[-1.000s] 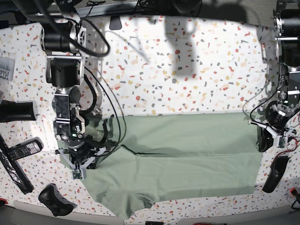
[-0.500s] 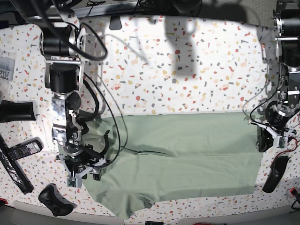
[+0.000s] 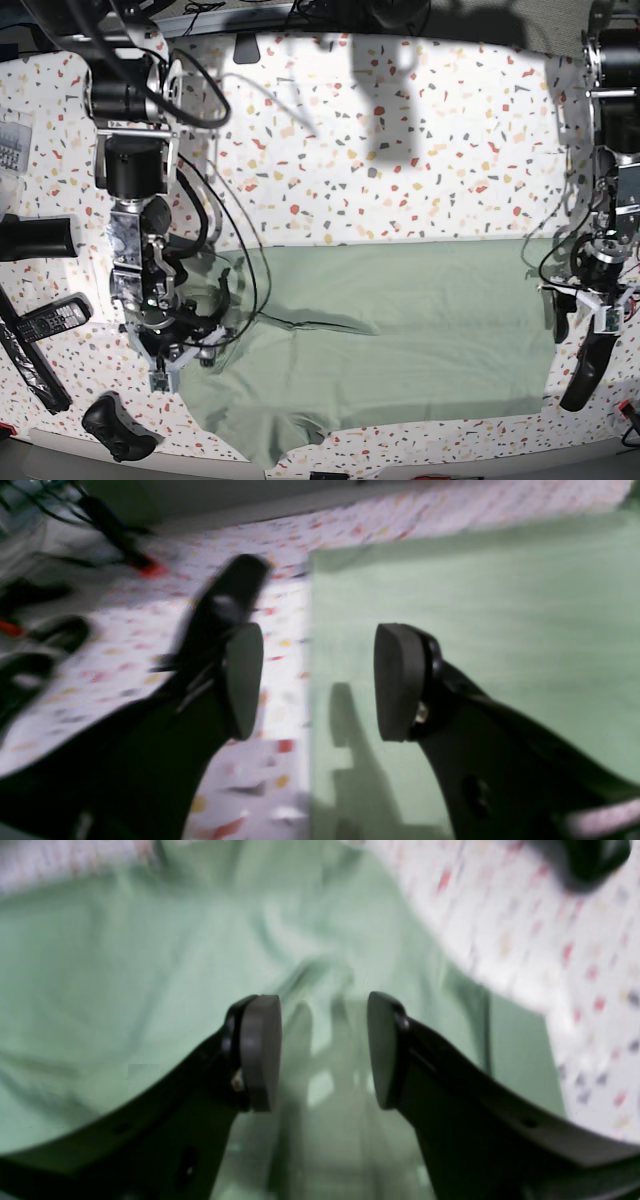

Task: Fold the T-shirt properly
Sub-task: 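Release the folded edge and regrasp the shirt's folded edge with both grippers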

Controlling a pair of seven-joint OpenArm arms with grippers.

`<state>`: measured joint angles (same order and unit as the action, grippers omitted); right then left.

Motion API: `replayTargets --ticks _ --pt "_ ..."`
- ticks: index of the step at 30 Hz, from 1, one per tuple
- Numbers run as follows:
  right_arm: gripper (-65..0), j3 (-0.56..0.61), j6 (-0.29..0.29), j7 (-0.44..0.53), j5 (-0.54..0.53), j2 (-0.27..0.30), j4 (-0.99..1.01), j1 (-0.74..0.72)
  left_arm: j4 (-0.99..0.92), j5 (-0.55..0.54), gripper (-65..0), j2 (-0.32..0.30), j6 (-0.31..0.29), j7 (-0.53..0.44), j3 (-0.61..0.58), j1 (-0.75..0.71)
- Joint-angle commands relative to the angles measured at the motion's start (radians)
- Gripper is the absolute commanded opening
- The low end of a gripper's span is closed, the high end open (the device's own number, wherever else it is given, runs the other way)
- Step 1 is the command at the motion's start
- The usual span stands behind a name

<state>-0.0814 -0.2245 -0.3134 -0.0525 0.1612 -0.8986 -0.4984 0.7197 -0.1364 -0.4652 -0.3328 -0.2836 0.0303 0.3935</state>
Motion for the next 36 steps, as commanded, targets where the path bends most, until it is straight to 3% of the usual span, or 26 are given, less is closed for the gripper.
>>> replayTargets --ticks 1,4,6,10,13,18,24,27,36 --pt "-37.7 -0.003 -0.023 0.008 0.002 0.006 -0.019 -0.032 0.015 -0.031 -32.6 -0.017 -0.058 -0.018 0.005 0.022" --pt "-37.7 -0.003 -0.045 0.011 0.031 0.005 -0.019 -0.011 0.015 -0.08 -32.6 -0.012 -0.283 0.018 0.005 0.019" --pt "-37.7 -0.003 -0.047 0.014 0.031 0.005 -0.019 0.01 0.014 -0.087 -32.6 -0.002 -0.341 0.08 0.005 0.019" --pt "-37.7 -0.003 -0.047 0.03 0.05 0.005 -0.019 0.062 0.014 -0.087 -32.6 0.023 -0.319 0.249 0.005 0.017" --pt "-37.7 -0.003 -0.047 0.036 0.069 0.005 -0.019 0.107 0.014 -0.146 -32.6 0.035 -0.266 0.308 0.005 0.0" --pt "-37.7 -0.003 -0.053 0.046 0.076 0.005 -0.03 0.2 0.015 -0.254 -32.6 0.022 -0.268 0.425 0.005 -0.069" --pt "-37.7 -0.003 -0.056 0.062 0.075 0.005 -0.138 0.32 0.017 -0.362 -32.7 -0.043 -0.272 0.431 0.005 -0.183" --pt "-37.7 -0.003 -0.056 0.058 0.067 0.005 -0.196 0.367 0.037 -0.37 -33.0 -0.066 -0.317 0.386 0.005 -0.231" --pt "-37.7 -0.003 -0.056 -0.001 0.019 0.005 -0.294 0.463 0.239 -0.369 -33.0 -0.065 -0.327 0.381 0.005 -0.36"
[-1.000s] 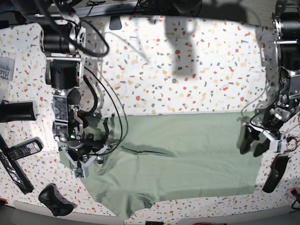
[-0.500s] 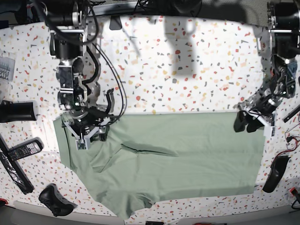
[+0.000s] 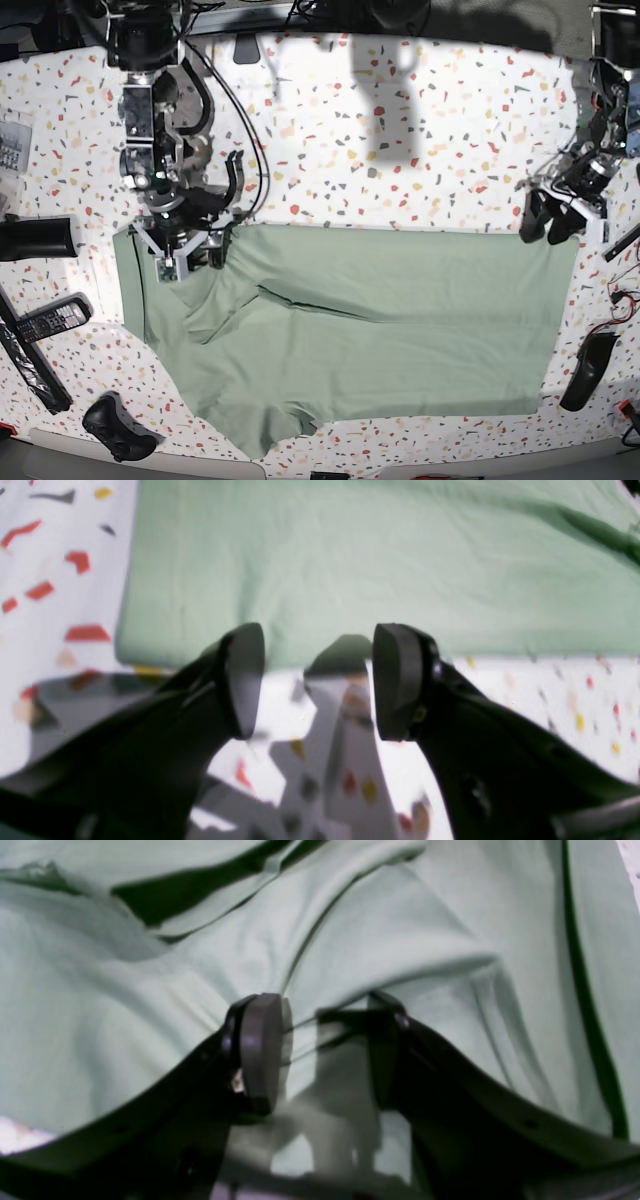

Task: Fold the T-shirt properly
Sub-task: 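Release the folded edge and regrasp the shirt's folded edge with both grippers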

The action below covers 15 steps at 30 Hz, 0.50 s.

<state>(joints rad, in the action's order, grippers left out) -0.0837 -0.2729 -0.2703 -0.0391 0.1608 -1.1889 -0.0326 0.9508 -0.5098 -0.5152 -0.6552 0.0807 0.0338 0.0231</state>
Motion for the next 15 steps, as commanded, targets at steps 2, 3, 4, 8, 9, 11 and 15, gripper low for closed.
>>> replayTargets --ticks 2,3,4,8,9,11,15 --pt "-37.7 -0.001 -0.008 -0.044 0.006 0.005 -0.016 0.014 0.063 0.013 -33.0 -0.014 -0.004 0.027 0.002 -0.006" --pt "-37.7 -0.001 -0.008 -0.044 0.006 0.005 -0.02 0.02 0.082 0.011 -33.0 -0.014 -0.003 0.042 0.002 -0.008" --pt "-37.7 -0.001 -0.008 -0.045 0.006 0.005 -0.021 0.025 0.098 0.011 -33.0 -0.014 -0.003 0.06 0.002 -0.006" --pt "-37.7 -0.001 -0.007 -0.042 0.005 0.005 -0.022 0.027 0.197 0.011 -33.0 -0.017 0.051 0.057 0.007 -0.003" --pt "-37.7 -0.001 -0.007 -0.041 0.006 0.005 -0.023 0.027 0.237 0.012 -33.0 -0.018 0.083 0.058 0.007 -0.003" --pt "-37.7 -0.001 -0.008 -0.042 0.006 0.005 -0.023 0.027 0.322 0.039 -33.0 -0.017 0.17 0.057 0.007 0.0" --pt "-37.7 -0.001 -0.008 -0.044 0.006 0.005 -0.023 0.027 0.404 0.173 -35.0 -0.005 0.349 0.134 0.006 0.042"
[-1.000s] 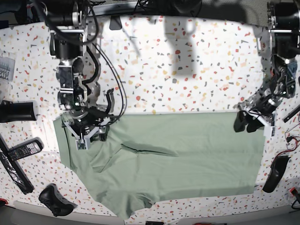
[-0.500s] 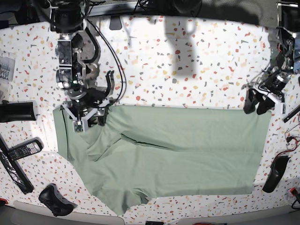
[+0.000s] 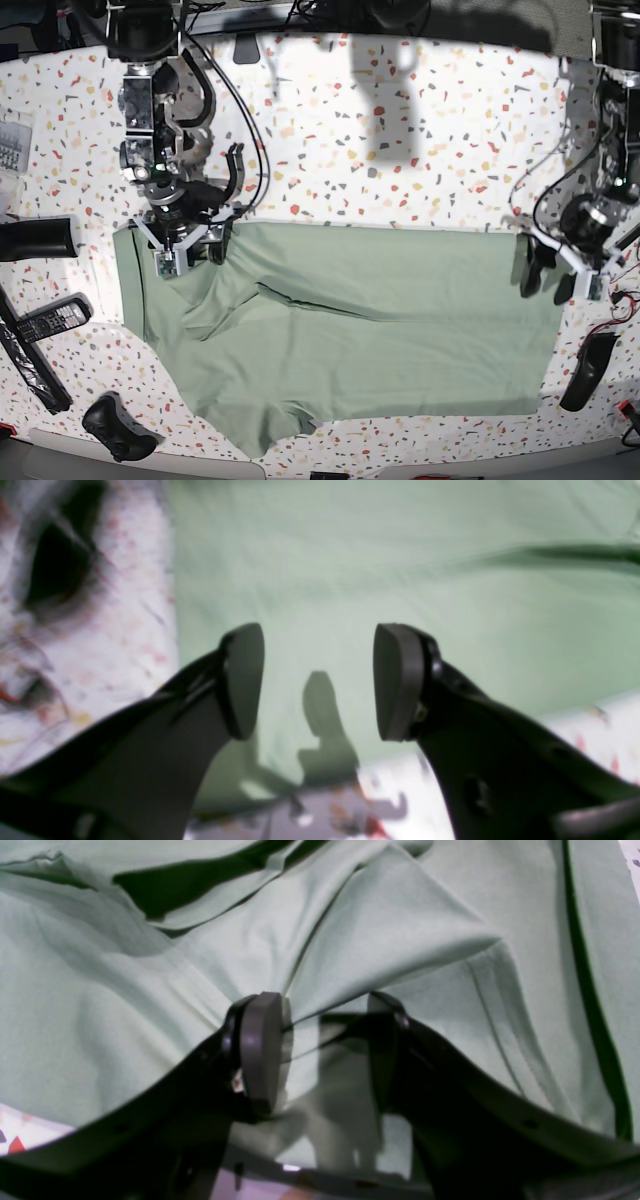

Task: Fold the T-shirt properly
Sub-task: 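Release the folded edge and regrasp the shirt's folded edge with both grippers, then drag the shirt away from the hem with both grippers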

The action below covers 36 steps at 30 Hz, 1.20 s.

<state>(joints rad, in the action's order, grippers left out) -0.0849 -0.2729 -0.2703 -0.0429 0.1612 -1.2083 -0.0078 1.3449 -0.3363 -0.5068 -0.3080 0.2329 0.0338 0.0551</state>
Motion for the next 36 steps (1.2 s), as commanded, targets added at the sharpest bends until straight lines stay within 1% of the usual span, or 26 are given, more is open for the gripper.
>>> replayTargets --ticks 1,3,5,7,8,9,11,12,13,16,18,19,21,22,23,28,32,36 --pt "-37.7 0.0 -0.008 -0.044 0.01 0.005 -0.003 0.003 0.004 0.02 -37.3 -0.005 0.026 0.033 0.006 0.027" --pt "-37.7 0.0 -0.008 -0.044 0.01 0.004 -0.003 0.003 -0.031 0.033 -41.5 0.014 0.028 0.092 0.004 0.053" --pt "-37.7 0.0 -0.008 -0.045 0.009 0.004 -0.003 0.003 -0.071 0.033 -43.5 0.039 0.019 0.096 0.004 0.065" --pt "-37.7 0.0 -0.008 -0.057 0.009 0.004 -0.003 0.003 -0.104 0.034 -43.6 0.067 0.001 0.097 0.004 0.069" --pt "-37.7 0.0 -0.008 -0.066 0.009 0.003 -0.003 0.003 -0.118 0.04 -45.6 0.082 0.002 0.108 0.004 0.069" --pt "-37.7 0.0 -0.008 -0.076 0.009 0.002 -0.003 0.003 -0.131 0.061 -50.1 0.096 0.002 0.119 0.004 0.069" --pt "-37.7 0.0 -0.008 -0.091 0.009 0.002 -0.003 0.003 -0.159 0.124 -62.5 0.116 0.003 0.121 0.004 0.069" --pt "-37.7 0.0 -0.008 -0.092 0.009 0.002 -0.003 0.003 -0.17 0.143 -65.0 0.122 0.003 0.124 0.004 0.07" --pt "-37.7 0.0 -0.008 -0.096 0.009 0.002 -0.003 0.003 -0.175 0.153 -65.0 0.124 0.003 0.142 0.004 0.069" --pt "-37.7 0.0 -0.008 -0.121 0.009 0.002 -0.003 0.004 -0.175 0.153 -65.0 0.124 0.005 0.276 0.004 0.069" --pt "-37.7 0.0 -0.008 -0.128 0.009 0.003 -0.004 0.01 -0.175 0.153 -65.0 0.124 0.005 0.348 0.004 0.069" --pt "-37.7 0.0 -0.008 -0.128 0.009 0.002 -0.006 0.016 -0.175 0.153 -62.6 0.124 0.005 0.377 0.004 0.067" --pt "-37.7 0.0 -0.008 -0.127 0.009 0.003 -0.023 0.034 -0.175 0.153 -52.1 0.124 0.005 0.407 0.004 0.064" --pt "-37.7 0.0 -0.008 -0.127 0.009 0.003 -0.039 0.047 -0.175 0.153 -48.7 0.124 0.005 0.421 0.004 0.063" --pt "-37.7 0.0 -0.008 -0.127 0.009 0.003 -0.058 0.062 -0.175 0.153 -47.0 0.124 0.005 0.436 0.004 0.061" --pt "-37.7 0.0 -0.008 -0.133 0.009 0.005 -0.183 0.148 -0.175 0.144 -46.9 0.124 0.005 0.503 0.004 0.048" --pt "-37.7 0.0 -0.008 -0.15 0.01 0.005 -0.262 0.212 -0.175 0.142 -46.9 0.124 0.005 0.51 0.004 0.013" --pt "-37.7 0.0 -0.008 -0.151 0.009 0.01 -0.296 0.268 -0.175 0.142 -46.9 0.124 0.005 0.512 0.004 -0.043"
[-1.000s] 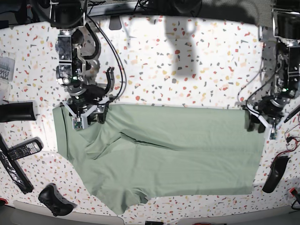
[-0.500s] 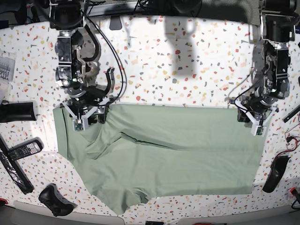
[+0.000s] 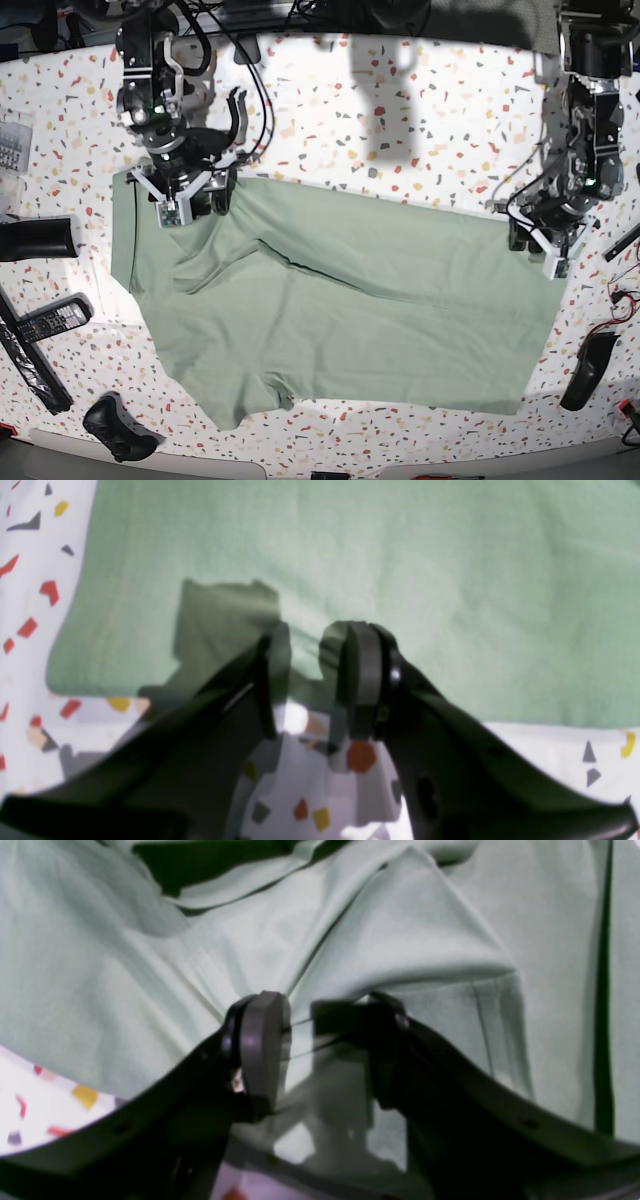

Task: Fold the T-shirt properly
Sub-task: 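Drag the shirt away from the hem with both grippers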

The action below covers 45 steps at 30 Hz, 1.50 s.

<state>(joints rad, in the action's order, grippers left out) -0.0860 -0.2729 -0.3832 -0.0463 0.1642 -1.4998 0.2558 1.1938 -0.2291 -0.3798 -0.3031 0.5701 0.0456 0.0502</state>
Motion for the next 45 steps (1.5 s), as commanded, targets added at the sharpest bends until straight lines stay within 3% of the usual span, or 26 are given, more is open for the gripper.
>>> replayTargets --ticks 1,12,18,22,27,34,45 --pt "-37.7 0.002 -0.008 -0.038 0.012 0.013 -0.009 0.016 -0.024 0.035 -46.9 -0.003 0.0 0.179 -0.008 -0.054" --pt "-37.7 0.001 -0.006 -0.042 0.009 0.132 -0.013 0.126 -0.014 0.015 -46.9 -0.003 -0.004 0.189 -0.007 -0.199" --pt "-37.7 0.001 -0.004 -0.058 0.009 0.175 -0.019 0.15 0.116 0.016 -46.9 -0.003 -0.004 0.25 -0.007 -0.288" --pt "-37.7 0.001 -0.004 -0.069 0.009 0.194 -0.034 0.162 0.26 0.016 -46.9 -0.003 0.005 0.292 -0.007 -0.369" --pt "-37.7 0.001 -0.004 -0.079 0.009 0.208 -0.096 0.208 0.412 0.021 -46.9 -0.003 0.091 0.321 -0.007 -0.471" --pt "-37.7 0.001 -0.004 -0.084 0.01 0.215 -0.212 0.311 0.531 0.024 -46.9 -0.003 0.105 0.328 -0.007 -0.605" --pt "-37.7 0.001 0.008 -0.142 0.008 0.215 -0.232 0.396 0.673 0.208 -46.9 -0.003 0.159 0.311 -0.007 -0.761"
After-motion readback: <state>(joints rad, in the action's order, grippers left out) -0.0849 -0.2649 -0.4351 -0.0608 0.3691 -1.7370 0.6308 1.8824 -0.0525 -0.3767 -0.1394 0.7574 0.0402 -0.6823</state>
